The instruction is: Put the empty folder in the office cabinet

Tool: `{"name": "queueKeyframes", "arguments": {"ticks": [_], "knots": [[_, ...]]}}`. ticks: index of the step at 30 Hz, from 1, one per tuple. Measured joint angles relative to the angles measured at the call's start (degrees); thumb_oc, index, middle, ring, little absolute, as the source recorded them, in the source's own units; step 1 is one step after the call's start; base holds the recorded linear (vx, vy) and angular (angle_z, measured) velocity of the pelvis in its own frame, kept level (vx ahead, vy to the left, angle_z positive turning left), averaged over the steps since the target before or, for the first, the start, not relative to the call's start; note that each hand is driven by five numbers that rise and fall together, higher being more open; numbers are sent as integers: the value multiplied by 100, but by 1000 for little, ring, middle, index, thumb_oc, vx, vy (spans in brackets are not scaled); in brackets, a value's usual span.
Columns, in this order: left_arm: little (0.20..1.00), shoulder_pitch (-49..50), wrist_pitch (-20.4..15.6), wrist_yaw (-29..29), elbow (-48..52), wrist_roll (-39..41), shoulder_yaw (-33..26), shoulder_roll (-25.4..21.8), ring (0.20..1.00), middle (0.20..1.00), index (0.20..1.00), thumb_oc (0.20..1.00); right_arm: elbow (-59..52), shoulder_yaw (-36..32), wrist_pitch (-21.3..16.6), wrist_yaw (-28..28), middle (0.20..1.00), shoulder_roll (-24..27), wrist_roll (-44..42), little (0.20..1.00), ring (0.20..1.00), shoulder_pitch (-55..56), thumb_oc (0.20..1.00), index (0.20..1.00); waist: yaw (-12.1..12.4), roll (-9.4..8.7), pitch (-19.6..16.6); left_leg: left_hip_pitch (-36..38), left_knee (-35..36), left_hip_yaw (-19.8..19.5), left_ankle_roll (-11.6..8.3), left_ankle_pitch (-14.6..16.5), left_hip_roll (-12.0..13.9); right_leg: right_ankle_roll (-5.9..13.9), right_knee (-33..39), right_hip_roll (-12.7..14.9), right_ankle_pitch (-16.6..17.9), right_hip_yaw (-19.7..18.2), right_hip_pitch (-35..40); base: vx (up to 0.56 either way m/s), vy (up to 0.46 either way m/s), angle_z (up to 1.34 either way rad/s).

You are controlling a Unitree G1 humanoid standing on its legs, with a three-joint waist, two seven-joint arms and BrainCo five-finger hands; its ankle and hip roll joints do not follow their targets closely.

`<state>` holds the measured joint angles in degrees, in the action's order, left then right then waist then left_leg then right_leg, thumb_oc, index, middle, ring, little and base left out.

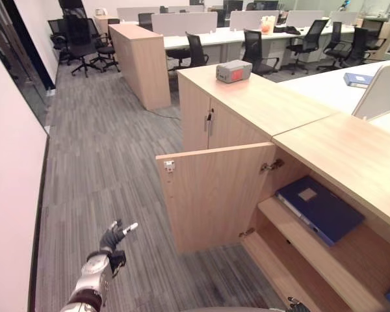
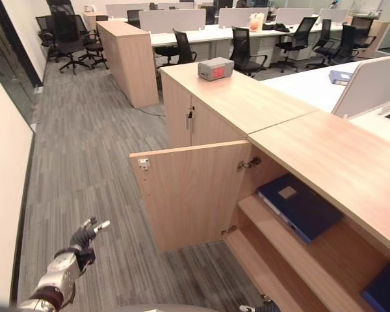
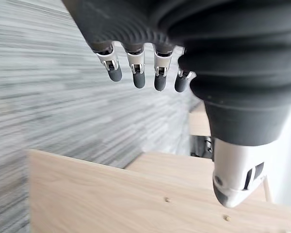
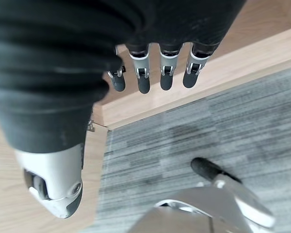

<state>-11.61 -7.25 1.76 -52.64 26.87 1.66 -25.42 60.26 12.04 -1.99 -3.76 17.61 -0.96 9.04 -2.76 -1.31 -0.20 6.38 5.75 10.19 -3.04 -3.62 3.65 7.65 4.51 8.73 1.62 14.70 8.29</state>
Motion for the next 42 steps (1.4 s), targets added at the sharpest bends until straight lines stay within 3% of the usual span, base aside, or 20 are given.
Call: {"name": "queueKeyframes", "arguments": {"ticks": [4,6,8,12,15,22,42], "knots": [[1000,-207,-227,-111,126,204,21,62,1000,1000,1000,1000,11,28,8,18,1000,-26,-6,1000,1000,71,1000,1000,-42,-14,3,11,0,25,39,-20,-26,-27,-1,19,42,-5,14,-4,6,-6],[1000,88,-202,-116,108,202,104,534,1000,1000,1000,1000,47,46,9,35,1000,-84,-9,1000,1000,78,1000,1000,-50,-38,24,23,-1,44,37,-19,-24,-38,-4,16,49,-27,14,2,43,-6],[1000,937,-116,-12,-233,-107,649,1008,1000,1000,1000,1000,116,1,19,65,1000,-115,-9,1000,1000,32,1000,1000,-134,-58,86,30,-1,82,34,-11,-26,-45,-3,13,45,-105,-5,-3,62,-10],[1000,1459,113,47,-1147,-1508,1148,1087,1000,1000,1000,1000,615,-152,27,47,1000,-111,-16,1000,1000,-106,1000,1000,-76,-10,120,52,0,130,29,42,-24,-17,-6,21,20,-144,-14,-9,18,-5],[1000,1477,110,25,-1432,-1889,1131,1145,1000,1000,1000,1000,909,-302,15,36,1000,-139,-27,1000,1000,-179,1000,1000,20,42,102,44,1,119,52,56,-25,-19,-9,28,19,-141,-15,0,0,0],[1000,1543,200,-12,-1668,-2084,1103,1194,1000,1000,1000,1000,994,-314,23,-7,1000,-133,-29,1000,1000,-213,1000,1000,26,146,9,8,1,56,47,49,-27,-29,-10,22,13,-110,-1,-21,-5,3],[1000,1591,218,6,-1673,-2099,957,1199,1000,1000,1000,1000,969,-261,24,14,1000,-134,-25,1000,1000,-208,1000,1000,33,101,-19,24,0,-90,8,18,-24,-39,14,7,6,38,79,-13,-6,3]]}}
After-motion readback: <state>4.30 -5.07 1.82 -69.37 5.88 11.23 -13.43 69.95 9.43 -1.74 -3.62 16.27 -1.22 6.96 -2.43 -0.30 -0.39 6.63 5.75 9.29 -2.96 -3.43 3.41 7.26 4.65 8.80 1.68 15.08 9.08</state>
